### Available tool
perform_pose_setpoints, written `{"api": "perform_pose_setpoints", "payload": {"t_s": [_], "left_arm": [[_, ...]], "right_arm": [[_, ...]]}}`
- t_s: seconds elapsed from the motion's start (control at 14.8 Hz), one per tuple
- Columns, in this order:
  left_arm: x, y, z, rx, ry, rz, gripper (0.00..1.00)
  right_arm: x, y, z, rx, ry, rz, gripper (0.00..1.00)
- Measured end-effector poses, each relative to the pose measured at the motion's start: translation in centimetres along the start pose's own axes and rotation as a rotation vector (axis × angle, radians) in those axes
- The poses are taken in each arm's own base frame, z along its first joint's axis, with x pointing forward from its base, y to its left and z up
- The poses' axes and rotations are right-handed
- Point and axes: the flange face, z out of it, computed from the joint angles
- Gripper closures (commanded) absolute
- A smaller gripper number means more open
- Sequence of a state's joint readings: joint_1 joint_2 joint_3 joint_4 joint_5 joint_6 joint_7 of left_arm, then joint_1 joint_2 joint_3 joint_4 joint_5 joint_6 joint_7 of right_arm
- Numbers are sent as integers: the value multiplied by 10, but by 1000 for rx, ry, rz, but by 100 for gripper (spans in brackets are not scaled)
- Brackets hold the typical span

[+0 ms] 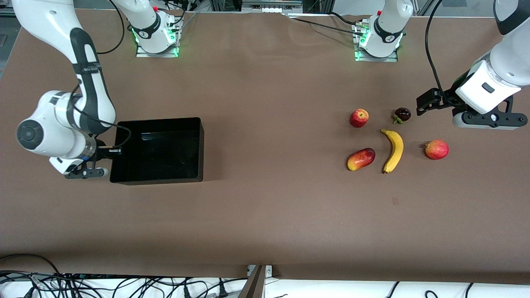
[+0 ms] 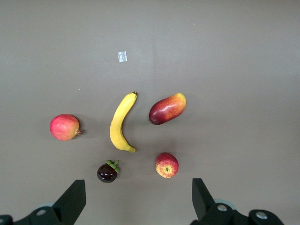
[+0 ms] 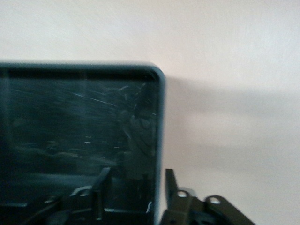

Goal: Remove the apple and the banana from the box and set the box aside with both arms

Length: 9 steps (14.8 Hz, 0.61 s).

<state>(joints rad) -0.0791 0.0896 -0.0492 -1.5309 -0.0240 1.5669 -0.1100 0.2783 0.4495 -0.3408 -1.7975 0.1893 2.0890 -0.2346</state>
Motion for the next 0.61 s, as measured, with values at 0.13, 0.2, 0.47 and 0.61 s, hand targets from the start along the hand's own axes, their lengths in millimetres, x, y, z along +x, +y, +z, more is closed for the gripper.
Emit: {"api": "perform_pose_setpoints", "payload": {"t_s": [0.13, 0.2, 0.47, 0.61], "left_arm": [[-3, 1, -5, 0, 10, 2, 0], [-4, -2, -9, -1, 17, -2, 0], [-11, -25, -19, -2, 33, -42, 0], [-14, -31, -17, -2, 43, -54, 0]], "right_arm": [[9, -16, -62, 23, -4, -3, 0], [9, -26, -92, 31, -3, -10, 0], [-25, -59, -196, 33, 21, -58, 0], [-57, -57, -234, 52, 7, -66, 0]]}}
